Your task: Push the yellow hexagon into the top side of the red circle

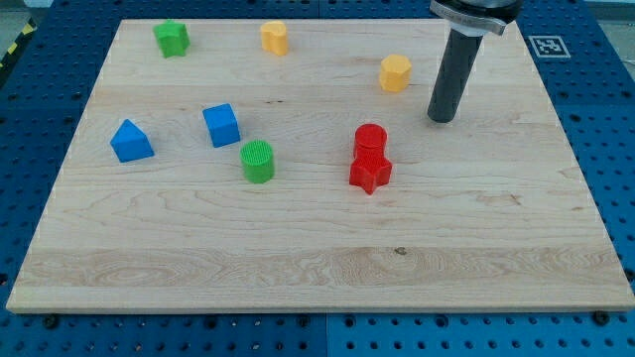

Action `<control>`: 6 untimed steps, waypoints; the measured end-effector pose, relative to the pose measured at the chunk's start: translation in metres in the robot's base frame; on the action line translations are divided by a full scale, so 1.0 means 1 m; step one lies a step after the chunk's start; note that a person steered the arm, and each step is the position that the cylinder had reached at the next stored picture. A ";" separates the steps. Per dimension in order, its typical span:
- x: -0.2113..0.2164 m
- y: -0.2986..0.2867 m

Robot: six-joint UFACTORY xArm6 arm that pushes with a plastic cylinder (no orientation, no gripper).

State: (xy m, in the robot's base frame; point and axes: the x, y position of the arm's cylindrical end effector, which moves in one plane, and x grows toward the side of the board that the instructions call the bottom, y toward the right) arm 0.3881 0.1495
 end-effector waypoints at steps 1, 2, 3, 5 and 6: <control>0.000 0.000; -0.002 0.006; -0.006 0.019; -0.010 0.037; -0.013 0.037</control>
State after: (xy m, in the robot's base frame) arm 0.3755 0.1868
